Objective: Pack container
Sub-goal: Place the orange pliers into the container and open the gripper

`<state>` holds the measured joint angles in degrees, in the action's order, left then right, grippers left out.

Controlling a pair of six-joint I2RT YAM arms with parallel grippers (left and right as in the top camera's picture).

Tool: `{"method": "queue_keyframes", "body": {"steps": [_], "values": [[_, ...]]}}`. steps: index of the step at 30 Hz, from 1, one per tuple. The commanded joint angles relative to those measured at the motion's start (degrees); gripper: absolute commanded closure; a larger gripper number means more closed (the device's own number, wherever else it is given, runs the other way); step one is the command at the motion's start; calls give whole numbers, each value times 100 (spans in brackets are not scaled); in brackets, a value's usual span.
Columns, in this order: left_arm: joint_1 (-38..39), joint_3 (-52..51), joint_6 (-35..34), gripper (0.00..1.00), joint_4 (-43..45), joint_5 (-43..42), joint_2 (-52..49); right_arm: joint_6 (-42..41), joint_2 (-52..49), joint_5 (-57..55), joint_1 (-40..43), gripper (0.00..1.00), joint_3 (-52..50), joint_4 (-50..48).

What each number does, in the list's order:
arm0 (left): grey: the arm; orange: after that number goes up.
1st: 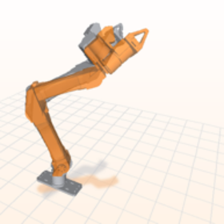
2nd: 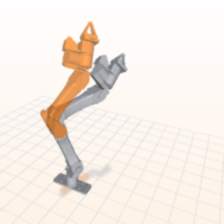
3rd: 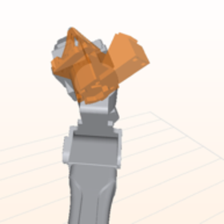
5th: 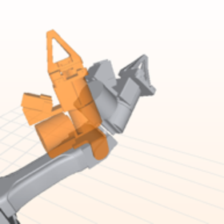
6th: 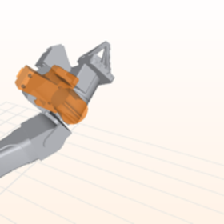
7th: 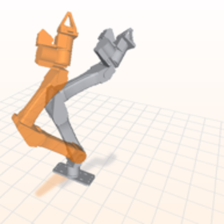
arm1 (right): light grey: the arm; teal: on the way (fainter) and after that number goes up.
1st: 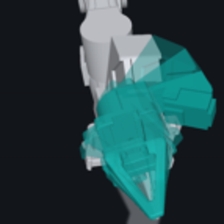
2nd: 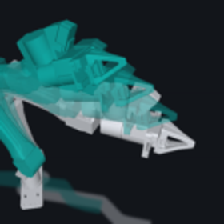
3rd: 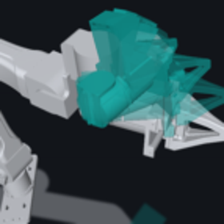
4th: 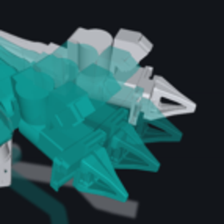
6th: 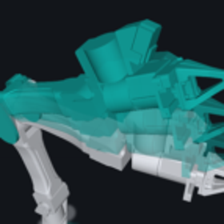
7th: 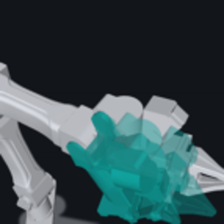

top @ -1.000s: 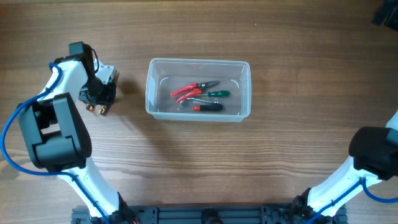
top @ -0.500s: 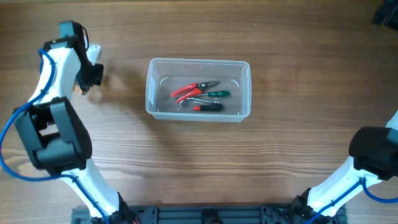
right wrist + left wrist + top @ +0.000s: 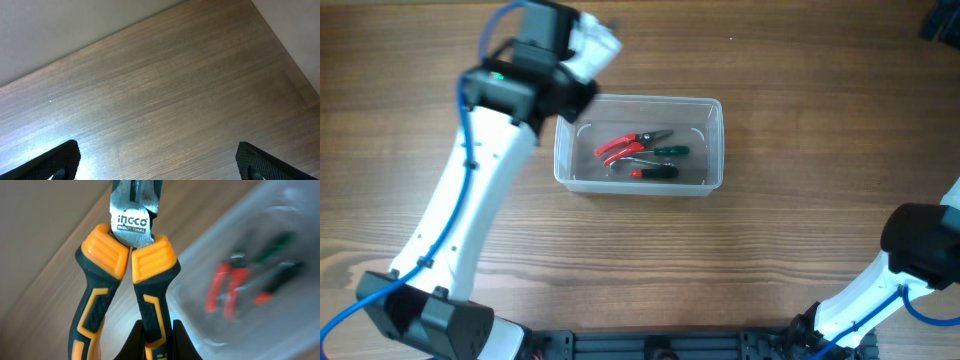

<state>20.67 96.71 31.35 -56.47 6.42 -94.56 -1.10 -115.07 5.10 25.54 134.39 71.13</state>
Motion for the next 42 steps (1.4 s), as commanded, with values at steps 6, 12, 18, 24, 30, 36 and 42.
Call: {"method": "queue_keyframes", "body": {"steps": [6,12,18,24,30,36,42], "values": [[1314,114,898,96,-640,-177,-890,-52,15,9,-35,0,-2,-20],[1314,114,1045,96,-433,-361,-2264,-52,15,9,-35,0,-2,-20],[1314,114,1043,79,-463,-450,-2957,-52,15,9,-35,0,0,-20],[1314,116,1021,47,-466,-442,-2824,-52,15,9,-35,0,-2,-20],[990,612,817,35,-468,-446,-1591,-52,15,9,-33,0,-2,-17],[-367,975,-1576,0,-94,-444,-179,-55,15,9,-35,0,-2,-17],[-1816,975,-2885,0,-98,-708,138,-52,15,9,-35,0,-2,-20]]}}
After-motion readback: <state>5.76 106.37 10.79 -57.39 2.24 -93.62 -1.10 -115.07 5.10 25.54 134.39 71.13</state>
